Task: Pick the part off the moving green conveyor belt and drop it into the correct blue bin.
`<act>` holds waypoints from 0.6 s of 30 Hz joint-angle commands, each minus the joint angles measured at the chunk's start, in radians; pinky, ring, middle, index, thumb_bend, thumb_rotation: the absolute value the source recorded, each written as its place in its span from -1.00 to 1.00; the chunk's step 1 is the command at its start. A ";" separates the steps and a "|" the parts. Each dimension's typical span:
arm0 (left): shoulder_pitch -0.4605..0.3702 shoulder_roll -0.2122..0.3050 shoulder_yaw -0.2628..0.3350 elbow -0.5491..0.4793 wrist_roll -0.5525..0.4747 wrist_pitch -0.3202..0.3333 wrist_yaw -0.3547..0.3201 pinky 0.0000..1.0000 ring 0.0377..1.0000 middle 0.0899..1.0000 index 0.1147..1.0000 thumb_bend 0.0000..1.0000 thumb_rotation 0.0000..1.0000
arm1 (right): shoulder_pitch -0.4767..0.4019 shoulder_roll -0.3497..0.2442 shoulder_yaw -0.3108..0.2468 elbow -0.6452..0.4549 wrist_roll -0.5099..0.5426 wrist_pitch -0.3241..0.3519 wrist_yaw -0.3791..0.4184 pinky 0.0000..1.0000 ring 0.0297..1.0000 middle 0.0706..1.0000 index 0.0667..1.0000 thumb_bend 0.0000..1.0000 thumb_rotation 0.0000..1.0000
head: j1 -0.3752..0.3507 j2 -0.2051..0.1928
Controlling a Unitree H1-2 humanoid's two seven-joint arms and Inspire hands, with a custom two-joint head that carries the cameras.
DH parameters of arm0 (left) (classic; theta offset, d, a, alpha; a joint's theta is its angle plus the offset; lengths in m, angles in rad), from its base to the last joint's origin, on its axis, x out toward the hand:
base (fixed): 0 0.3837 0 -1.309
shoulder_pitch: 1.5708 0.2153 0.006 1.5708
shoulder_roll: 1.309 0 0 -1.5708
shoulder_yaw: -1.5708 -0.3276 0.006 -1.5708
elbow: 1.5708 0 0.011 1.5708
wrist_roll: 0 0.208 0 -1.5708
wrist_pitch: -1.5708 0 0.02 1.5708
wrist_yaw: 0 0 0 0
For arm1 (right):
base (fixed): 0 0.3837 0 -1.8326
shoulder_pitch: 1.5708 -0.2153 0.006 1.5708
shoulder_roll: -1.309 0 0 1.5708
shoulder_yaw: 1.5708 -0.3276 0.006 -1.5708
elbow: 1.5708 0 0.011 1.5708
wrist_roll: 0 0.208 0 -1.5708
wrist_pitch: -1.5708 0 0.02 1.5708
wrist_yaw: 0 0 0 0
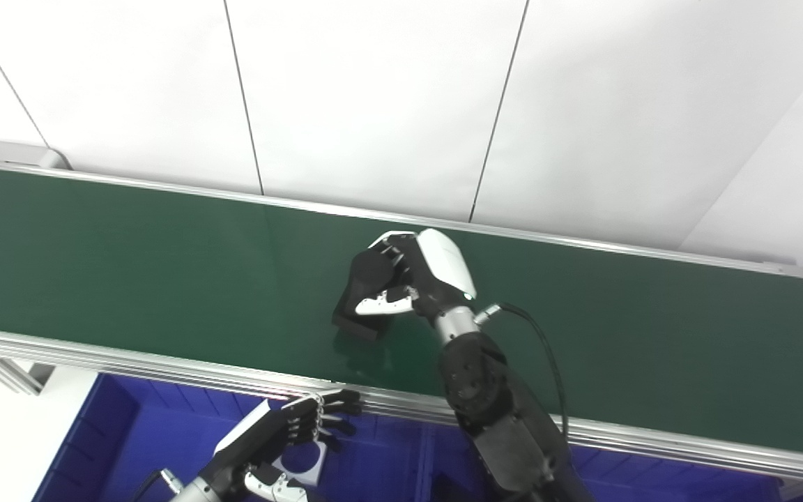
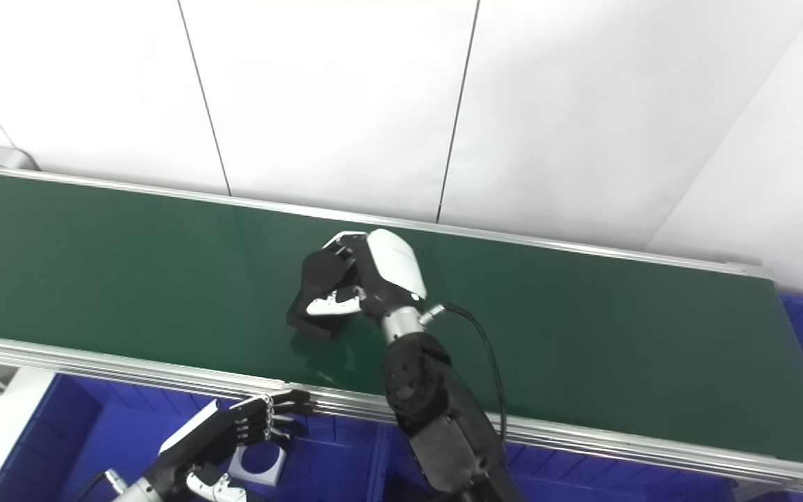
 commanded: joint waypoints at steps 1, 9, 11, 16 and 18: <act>-0.011 -0.001 -0.006 -0.046 -0.008 -0.034 0.009 0.26 0.50 0.63 0.64 0.99 -0.45 | 0.010 -0.005 -0.019 -0.089 0.004 -0.047 -0.019 -0.38 -0.29 -0.13 0.01 0.02 -1.00 | 0.000 0.015; -0.006 0.003 -0.024 -0.088 -0.017 -0.034 0.033 0.24 0.47 0.61 0.63 0.99 -0.52 | 0.189 -0.038 -0.081 -0.424 0.018 0.038 0.047 -0.26 -0.25 -0.12 -0.01 0.02 -1.00 | 0.025 0.083; -0.007 0.004 -0.027 -0.093 -0.014 -0.034 0.041 0.23 0.44 0.59 0.62 0.99 -0.52 | 0.230 -0.051 -0.096 -0.499 0.009 0.064 0.074 -0.31 -0.26 -0.13 0.00 0.02 -1.00 | 0.028 0.092; -0.008 0.011 -0.037 -0.109 -0.018 -0.034 0.051 0.22 0.43 0.59 0.63 1.00 -0.48 | 0.331 -0.090 -0.125 -0.613 -0.020 0.058 0.092 -0.15 -0.16 -0.05 -0.10 0.03 -1.00 | 0.032 0.127; -0.008 0.016 -0.042 -0.117 -0.025 -0.034 0.053 0.22 0.44 0.59 0.64 1.00 -0.49 | 0.374 -0.105 -0.136 -0.650 -0.030 0.061 0.099 -0.22 -0.20 -0.10 -0.03 0.03 -1.00 | 0.031 0.143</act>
